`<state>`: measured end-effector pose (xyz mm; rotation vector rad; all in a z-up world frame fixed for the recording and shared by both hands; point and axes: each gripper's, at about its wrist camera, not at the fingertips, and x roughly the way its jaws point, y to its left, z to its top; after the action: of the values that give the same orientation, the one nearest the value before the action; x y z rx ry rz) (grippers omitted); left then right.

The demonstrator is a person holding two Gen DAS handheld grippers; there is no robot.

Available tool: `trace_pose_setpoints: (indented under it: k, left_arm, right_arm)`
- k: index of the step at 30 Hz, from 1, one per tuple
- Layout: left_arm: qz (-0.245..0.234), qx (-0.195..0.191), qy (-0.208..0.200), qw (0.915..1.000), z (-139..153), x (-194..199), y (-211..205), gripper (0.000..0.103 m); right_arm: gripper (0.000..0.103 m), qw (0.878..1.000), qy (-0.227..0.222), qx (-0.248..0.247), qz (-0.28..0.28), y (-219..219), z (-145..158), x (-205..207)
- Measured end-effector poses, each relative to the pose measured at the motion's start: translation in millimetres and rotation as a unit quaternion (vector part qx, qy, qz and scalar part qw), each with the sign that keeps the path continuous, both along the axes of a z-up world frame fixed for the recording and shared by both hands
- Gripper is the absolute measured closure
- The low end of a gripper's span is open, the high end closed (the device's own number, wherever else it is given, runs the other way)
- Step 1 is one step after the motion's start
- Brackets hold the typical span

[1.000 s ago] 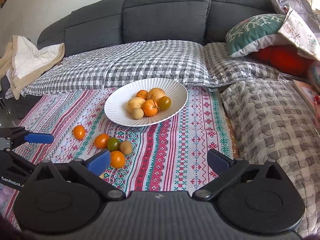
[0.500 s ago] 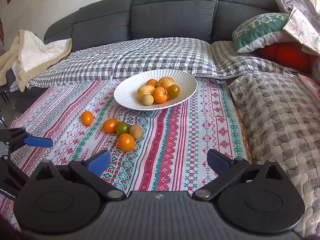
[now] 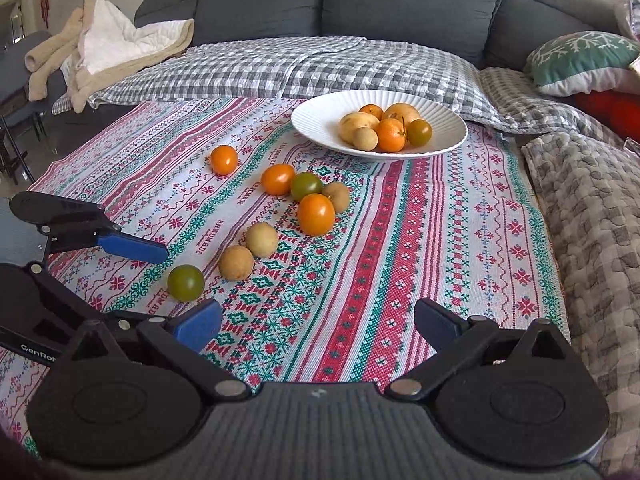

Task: Organize fruits
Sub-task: 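Close the left tool on a green tomato on the cloth, then grasp a pale yellow round fruit with the right tool while the left tool holds the green tomato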

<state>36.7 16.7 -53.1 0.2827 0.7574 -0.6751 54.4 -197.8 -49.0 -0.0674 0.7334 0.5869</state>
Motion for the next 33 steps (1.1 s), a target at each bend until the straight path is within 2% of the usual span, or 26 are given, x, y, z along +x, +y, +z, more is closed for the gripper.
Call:
trace_pose_setpoints:
  k: [2, 5, 7, 13, 24, 28, 33]
  left_arm:
    - [0.005, -0.008, 0.006, 0.9999, -1, 3, -1, 0.055]
    - [0.010, -0.011, 0.004, 0.9999, 1, 6, -4, 0.070]
    - [0.010, -0.007, 0.004, 0.9999, 2, 8, -5, 0.088]
    - [0.014, 0.009, 0.004, 0.9998, 7, 11, -3, 0.088]
    - [0.053, 0.027, 0.010, 0.9982, 20, 23, 17, 0.088]
    - [0.062, 0.033, 0.014, 0.9974, 22, 25, 21, 0.088]
    - [0.074, 0.040, 0.022, 0.9962, 21, 30, 26, 0.088]
  right_arm:
    - [0.000, 1.000, 0.001, -0.002, 0.002, 2, -2, -1]
    - [0.000, 1.000, 0.003, -0.006, -0.001, 2, -4, 1]
    - [0.000, 1.000, 0.005, -0.005, -0.003, 2, -4, 2]
    - [0.000, 1.000, 0.007, -0.005, -0.003, 6, -5, 4]
    - [0.002, 1.000, 0.004, -0.004, 0.023, 25, -5, 4]
    - [0.008, 0.999, 0.003, -0.002, 0.032, 33, -4, 7]
    - [0.027, 0.999, 0.009, -0.001, 0.043, 47, -4, 13]
